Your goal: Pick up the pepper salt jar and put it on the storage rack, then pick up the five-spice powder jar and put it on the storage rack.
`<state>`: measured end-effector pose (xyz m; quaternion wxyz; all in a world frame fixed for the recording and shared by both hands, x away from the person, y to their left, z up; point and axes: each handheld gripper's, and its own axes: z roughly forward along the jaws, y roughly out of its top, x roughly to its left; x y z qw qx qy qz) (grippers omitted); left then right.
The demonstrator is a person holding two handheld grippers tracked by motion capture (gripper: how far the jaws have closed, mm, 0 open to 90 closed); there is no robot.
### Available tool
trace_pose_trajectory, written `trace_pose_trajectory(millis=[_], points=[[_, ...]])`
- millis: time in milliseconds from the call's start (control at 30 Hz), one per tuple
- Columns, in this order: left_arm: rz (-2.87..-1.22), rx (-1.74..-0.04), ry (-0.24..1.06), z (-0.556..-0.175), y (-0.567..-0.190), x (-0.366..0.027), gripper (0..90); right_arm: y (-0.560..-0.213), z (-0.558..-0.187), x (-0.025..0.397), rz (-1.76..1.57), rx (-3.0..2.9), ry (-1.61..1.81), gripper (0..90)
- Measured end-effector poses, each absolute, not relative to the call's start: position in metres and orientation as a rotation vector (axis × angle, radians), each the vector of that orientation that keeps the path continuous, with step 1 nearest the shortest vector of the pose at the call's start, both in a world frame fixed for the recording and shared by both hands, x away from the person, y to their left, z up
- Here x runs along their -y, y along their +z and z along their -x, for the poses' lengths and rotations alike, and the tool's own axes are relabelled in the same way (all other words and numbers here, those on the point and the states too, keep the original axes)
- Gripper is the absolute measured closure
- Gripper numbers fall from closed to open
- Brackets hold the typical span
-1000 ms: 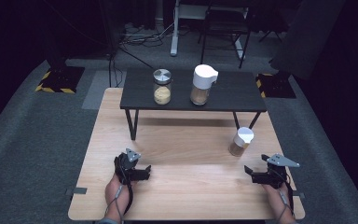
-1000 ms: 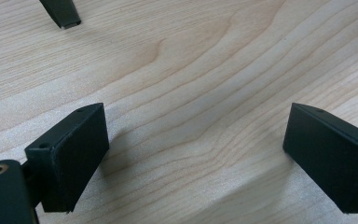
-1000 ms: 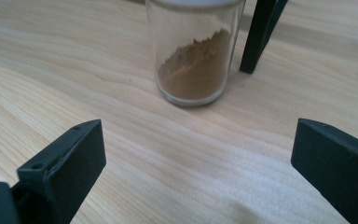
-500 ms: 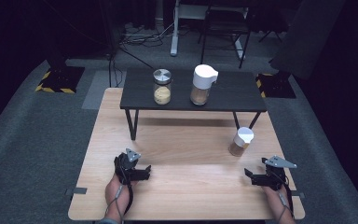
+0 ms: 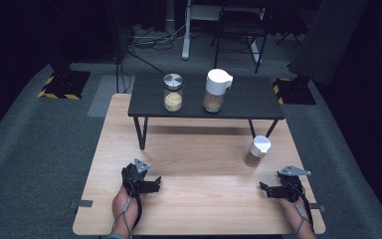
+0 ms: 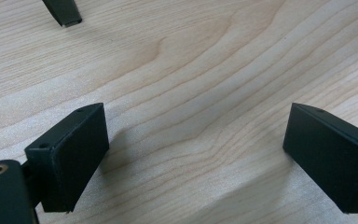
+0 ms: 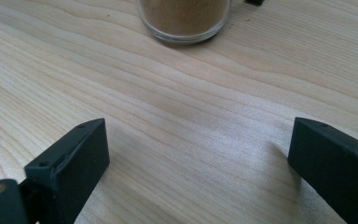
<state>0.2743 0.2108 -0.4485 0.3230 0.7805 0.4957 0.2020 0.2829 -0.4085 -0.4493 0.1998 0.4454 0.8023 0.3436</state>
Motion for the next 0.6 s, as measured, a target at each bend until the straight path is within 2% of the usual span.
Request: trace_pose_trajectory(millis=[600], points=[[-2.047,-1.305,0.529,-0.2743,-0.4484,-0.2104,6.6,-0.449,-0.2833,0.408,-1.25,-2.243,0.959,4.6]])
